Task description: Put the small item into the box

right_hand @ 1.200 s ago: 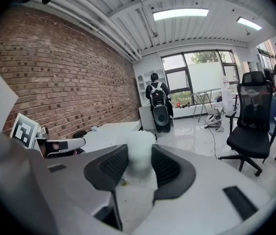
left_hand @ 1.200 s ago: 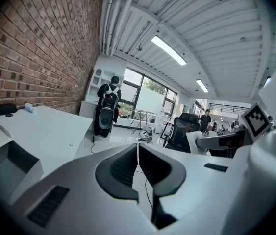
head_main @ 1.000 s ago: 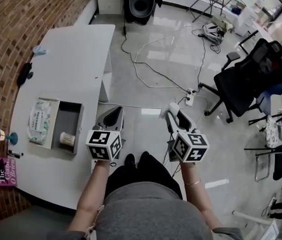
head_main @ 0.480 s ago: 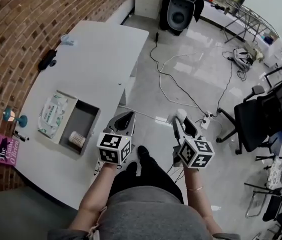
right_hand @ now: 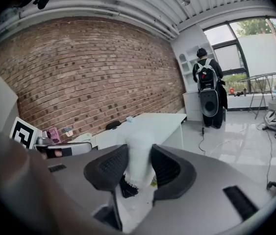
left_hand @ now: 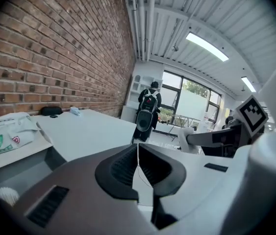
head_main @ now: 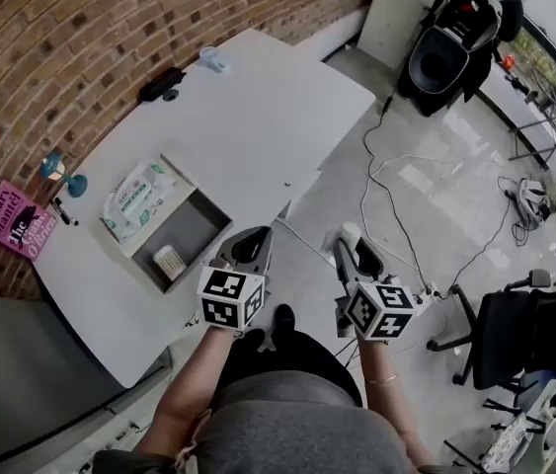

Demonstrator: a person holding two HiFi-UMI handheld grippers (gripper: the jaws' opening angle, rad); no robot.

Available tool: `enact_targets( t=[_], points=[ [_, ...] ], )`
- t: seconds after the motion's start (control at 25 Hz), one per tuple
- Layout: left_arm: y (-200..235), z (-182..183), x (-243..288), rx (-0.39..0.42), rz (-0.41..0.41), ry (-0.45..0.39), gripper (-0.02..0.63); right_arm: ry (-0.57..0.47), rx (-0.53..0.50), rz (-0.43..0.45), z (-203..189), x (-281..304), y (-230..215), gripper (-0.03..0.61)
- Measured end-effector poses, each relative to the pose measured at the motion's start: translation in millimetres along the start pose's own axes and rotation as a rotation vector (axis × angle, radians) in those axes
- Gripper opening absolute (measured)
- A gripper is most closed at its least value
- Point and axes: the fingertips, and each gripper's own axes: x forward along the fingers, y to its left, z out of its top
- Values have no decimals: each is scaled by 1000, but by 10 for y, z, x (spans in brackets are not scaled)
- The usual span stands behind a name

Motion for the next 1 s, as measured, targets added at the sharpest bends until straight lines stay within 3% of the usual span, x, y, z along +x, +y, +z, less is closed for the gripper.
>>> enact_targets(
  t=[0.6,1.0],
  points=[
    [853,-3,-748,-126,451,-95,28,133,-158,411,136,991,898,158],
    [1096,-190,-1413,-187,680,-120,28,202,-224,600,-36,1168,1554,158]
  ],
)
